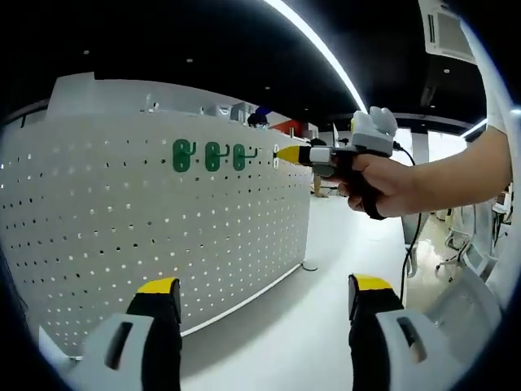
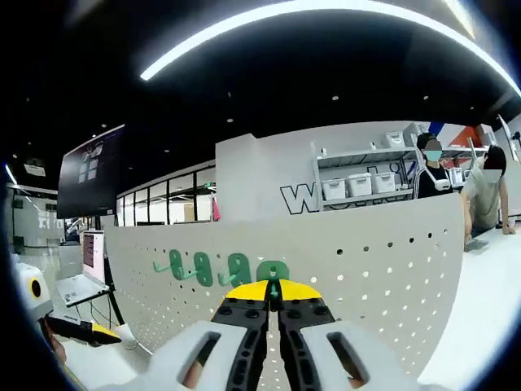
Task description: Insert the hook assembly into the mounting plate slot until the hook locks in place.
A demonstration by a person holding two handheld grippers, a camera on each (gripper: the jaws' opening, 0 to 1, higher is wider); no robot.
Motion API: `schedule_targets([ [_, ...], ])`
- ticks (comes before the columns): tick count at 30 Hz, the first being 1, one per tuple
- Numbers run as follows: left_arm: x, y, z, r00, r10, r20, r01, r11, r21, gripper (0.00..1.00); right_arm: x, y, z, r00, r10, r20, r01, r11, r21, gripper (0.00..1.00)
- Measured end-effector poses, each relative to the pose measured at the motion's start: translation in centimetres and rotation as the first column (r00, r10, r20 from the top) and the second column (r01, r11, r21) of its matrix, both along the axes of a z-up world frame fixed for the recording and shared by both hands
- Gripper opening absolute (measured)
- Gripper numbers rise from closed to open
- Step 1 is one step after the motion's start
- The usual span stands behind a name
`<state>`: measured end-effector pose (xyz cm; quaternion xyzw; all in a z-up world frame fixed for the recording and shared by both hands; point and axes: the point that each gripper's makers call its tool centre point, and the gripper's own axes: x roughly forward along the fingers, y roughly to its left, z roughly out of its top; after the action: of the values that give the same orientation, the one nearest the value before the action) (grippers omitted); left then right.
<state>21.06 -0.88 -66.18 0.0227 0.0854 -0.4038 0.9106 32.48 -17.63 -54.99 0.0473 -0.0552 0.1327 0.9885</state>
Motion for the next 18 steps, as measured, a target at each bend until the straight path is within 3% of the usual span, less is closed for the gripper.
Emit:
schedule_targets([
  [18,0.1,1.0,0.1,1.0,0.03,0.0,-0.03,1.0,-0.002,0.86,1.9,0.1,0.7,1.0,-0.005,0.03,0.007,0.998,-0.058,0.0],
])
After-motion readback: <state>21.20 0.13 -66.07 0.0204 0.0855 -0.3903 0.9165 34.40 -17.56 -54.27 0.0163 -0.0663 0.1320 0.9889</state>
